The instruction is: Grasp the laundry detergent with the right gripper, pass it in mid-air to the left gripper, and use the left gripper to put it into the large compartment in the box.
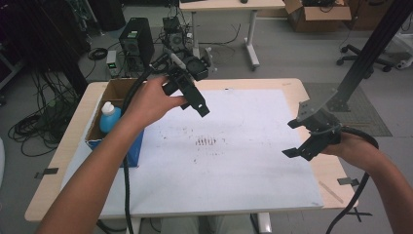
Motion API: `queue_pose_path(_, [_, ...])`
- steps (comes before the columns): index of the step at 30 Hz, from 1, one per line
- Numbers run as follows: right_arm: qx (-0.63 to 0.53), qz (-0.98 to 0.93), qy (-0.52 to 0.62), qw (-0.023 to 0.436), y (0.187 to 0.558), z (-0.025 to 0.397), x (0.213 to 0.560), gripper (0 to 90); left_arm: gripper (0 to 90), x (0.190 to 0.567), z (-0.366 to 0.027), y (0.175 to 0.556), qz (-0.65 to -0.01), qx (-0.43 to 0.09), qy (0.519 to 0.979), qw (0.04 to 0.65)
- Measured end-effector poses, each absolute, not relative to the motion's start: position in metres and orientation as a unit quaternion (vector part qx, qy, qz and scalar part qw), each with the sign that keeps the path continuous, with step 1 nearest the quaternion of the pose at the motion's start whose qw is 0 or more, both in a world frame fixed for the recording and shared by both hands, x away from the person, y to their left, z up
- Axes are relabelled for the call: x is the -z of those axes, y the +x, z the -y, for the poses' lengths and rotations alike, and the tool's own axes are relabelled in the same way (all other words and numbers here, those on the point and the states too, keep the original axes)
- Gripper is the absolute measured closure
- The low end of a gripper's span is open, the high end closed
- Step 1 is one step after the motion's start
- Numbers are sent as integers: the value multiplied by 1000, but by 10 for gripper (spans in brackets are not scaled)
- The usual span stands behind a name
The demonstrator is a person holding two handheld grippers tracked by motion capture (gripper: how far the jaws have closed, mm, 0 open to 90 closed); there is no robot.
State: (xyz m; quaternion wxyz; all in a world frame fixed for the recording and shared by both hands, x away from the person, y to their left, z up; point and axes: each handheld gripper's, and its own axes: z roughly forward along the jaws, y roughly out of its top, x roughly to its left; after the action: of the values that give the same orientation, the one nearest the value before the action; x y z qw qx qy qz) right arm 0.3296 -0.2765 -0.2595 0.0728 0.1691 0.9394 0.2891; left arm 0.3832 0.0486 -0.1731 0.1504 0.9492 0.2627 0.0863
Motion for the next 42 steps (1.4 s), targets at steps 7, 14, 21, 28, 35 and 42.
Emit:
queue_pose_path(7, [-287,-941,167,70,331,272,262,51,64,186,-38,383,-246,-81,954,153])
queue_pose_path(14, [-285,-941,169,68,333,271,263,51,66,199,-29,383,-230,-78,958,150])
queue_pose_path(21, [-284,-941,171,69,332,273,263,50,64,203,-26,381,-225,-76,960,148])
queue_pose_path(28, [-285,-941,170,67,331,274,266,50,64,206,-23,380,-225,-74,960,148])
queue_pose_path(35, [-286,-941,169,66,331,273,268,50,65,209,-25,380,-227,-72,960,150])
queue_pose_path(42, [-284,-942,166,65,331,271,268,50,65,209,-26,381,-230,-71,959,150])
